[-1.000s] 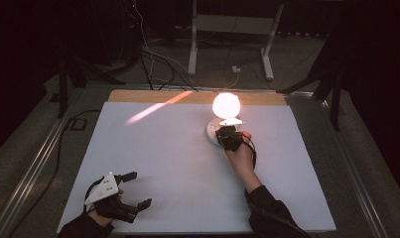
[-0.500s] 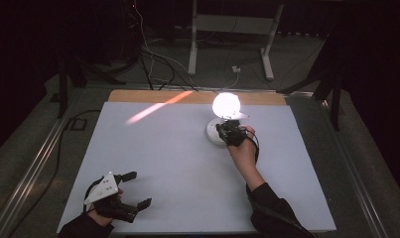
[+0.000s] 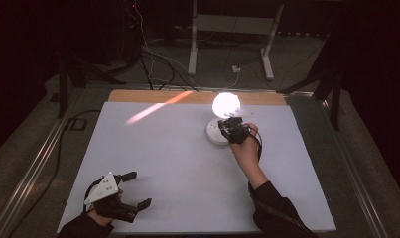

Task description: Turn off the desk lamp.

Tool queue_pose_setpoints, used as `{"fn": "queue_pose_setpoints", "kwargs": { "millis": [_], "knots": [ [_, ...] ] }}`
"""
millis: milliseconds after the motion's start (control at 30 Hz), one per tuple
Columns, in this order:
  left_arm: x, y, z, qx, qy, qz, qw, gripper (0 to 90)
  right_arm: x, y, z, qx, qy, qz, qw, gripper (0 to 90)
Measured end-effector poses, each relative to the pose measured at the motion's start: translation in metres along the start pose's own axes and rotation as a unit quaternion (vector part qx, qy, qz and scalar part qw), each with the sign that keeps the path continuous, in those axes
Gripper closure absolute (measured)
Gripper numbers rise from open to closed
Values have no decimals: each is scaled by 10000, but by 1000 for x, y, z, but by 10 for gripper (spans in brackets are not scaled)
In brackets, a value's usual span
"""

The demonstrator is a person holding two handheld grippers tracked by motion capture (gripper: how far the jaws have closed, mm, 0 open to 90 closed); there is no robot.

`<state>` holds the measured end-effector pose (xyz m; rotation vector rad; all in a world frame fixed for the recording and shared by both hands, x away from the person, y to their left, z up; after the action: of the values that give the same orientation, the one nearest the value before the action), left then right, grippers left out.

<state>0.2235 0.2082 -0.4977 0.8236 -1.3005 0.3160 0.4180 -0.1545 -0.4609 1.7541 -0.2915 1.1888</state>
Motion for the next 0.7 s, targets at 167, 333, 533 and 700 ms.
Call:
{"fn": "queue_pose_setpoints", "kwargs": {
  "millis": [167, 333, 533, 700],
  "knots": [
    [0, 0, 0, -1, -2, 0, 10000, 6, -3, -2, 0, 13, -39, -10, 10000, 900],
    [0, 0, 0, 6, -1, 8, 10000, 6, -8, -7, 0, -13, -37, -56, 10000, 900],
    [0, 0, 0, 0, -2, 4, 10000, 6, -16, -16, 2, -35, -100, -188, 9998, 900],
    [0, 0, 0, 0, -4, 4, 10000, 6, -25, -24, 3, -43, -139, -285, 9995, 900]
  ]
}}
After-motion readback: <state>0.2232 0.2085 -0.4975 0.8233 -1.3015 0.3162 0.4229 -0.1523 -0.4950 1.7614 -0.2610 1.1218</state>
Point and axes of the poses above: each handheld gripper's, and its own axes: y roughly backward along the jaws, x roughly out of its top, z roughly to its right, the point moved 1 cm from there along -y, roughly forward along the jaws, and after that the axes turned 9 degrees about x, right-handed, at the moved point
